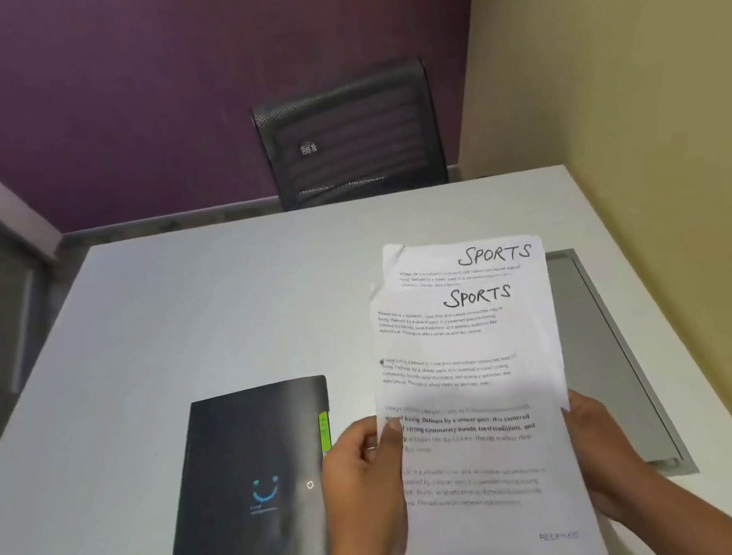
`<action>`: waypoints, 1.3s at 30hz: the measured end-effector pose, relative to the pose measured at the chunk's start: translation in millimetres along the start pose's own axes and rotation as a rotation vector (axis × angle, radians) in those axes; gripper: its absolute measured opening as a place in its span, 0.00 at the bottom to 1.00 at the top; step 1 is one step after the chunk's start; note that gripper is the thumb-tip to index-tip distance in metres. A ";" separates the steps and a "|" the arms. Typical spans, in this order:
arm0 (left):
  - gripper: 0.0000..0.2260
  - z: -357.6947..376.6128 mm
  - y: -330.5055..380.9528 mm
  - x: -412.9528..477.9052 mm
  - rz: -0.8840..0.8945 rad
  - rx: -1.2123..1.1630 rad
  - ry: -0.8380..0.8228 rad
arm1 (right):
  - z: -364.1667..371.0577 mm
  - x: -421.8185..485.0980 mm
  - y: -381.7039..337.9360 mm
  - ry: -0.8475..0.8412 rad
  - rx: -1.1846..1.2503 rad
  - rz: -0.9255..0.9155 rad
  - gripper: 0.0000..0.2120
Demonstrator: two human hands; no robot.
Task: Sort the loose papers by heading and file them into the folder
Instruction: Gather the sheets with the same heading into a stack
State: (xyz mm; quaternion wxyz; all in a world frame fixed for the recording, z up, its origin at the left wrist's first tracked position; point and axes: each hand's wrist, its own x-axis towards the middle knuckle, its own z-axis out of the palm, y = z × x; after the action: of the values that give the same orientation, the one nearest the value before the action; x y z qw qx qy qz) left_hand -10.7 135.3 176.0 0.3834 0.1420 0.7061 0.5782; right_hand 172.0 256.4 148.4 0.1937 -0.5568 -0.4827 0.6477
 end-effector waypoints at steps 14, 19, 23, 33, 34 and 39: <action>0.10 -24.2 12.1 -25.2 -0.096 -0.052 -0.158 | -6.9 -40.6 -9.3 -0.075 -0.184 -0.134 0.22; 0.08 -25.7 12.3 -35.9 -0.088 -0.096 -0.170 | -10.8 -50.8 -10.0 -0.136 -0.198 -0.179 0.18; 0.08 -26.5 14.5 -41.5 -0.046 -0.116 -0.157 | -13.5 -55.4 -4.5 -0.206 -0.176 -0.147 0.19; 0.06 -22.3 19.4 -57.2 0.017 -0.278 -0.201 | -8.9 -64.7 -7.2 -0.084 0.039 -0.206 0.29; 0.06 -21.2 18.6 -57.5 0.025 -0.289 -0.199 | -9.6 -67.6 -7.7 -0.097 0.067 -0.231 0.31; 0.06 -15.3 12.0 -52.8 0.136 -0.199 -0.206 | -8.7 -67.1 -4.1 -0.048 -0.039 -0.399 0.07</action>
State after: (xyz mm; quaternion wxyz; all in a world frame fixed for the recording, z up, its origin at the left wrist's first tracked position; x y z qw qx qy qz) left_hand 10.7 94.0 207.6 0.4258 0.2092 0.5910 0.6524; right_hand 199.2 209.0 188.4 0.2956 -0.4381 -0.6003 0.6002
